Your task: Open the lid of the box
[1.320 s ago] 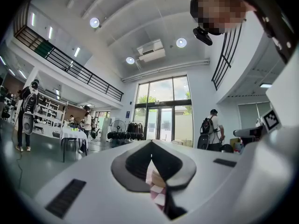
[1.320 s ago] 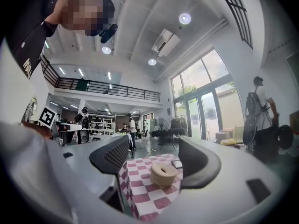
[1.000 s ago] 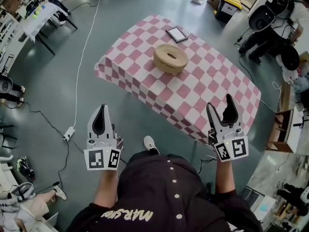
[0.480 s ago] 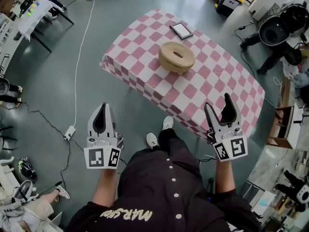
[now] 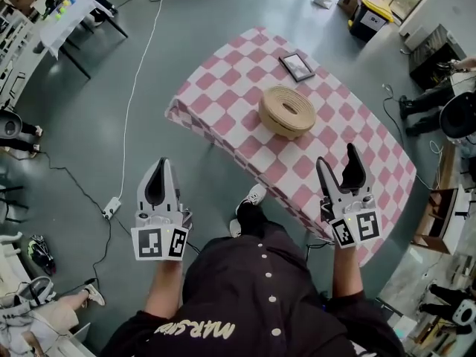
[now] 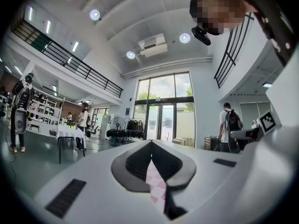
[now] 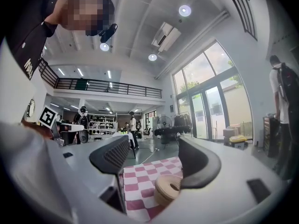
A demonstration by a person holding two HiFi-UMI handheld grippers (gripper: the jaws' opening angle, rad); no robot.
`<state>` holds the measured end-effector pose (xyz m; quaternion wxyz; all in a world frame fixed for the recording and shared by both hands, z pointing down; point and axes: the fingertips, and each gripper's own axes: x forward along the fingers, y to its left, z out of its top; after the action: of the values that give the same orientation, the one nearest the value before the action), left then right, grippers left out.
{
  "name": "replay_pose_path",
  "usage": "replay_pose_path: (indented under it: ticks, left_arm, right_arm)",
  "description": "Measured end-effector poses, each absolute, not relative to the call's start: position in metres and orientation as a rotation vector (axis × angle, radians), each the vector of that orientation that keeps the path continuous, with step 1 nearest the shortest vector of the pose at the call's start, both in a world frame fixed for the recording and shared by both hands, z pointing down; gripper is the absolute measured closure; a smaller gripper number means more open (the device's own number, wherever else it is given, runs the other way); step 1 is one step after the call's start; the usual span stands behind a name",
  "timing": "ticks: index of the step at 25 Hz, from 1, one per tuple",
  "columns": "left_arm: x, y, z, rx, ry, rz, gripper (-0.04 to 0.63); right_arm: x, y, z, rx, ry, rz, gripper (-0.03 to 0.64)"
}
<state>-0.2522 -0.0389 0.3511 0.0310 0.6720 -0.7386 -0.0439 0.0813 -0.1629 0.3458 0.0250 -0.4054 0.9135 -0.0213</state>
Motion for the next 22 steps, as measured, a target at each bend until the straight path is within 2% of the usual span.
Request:
replay_pose_path:
  ticks: [14, 22]
  left_arm:
    - [-0.302, -0.125, 0.341, 2.03, -2.317, -0.126, 0.584]
    - [-0.305, -0.181, 0.345, 2.076, -2.289, -0.141, 0.584]
  right_arm:
    - [0.029, -0.258, 0.338, -1.203, 2.864, -0.07, 0.295]
    - [0.026, -0.302, 0.346, -1.243, 2.835, -0.065, 0.293]
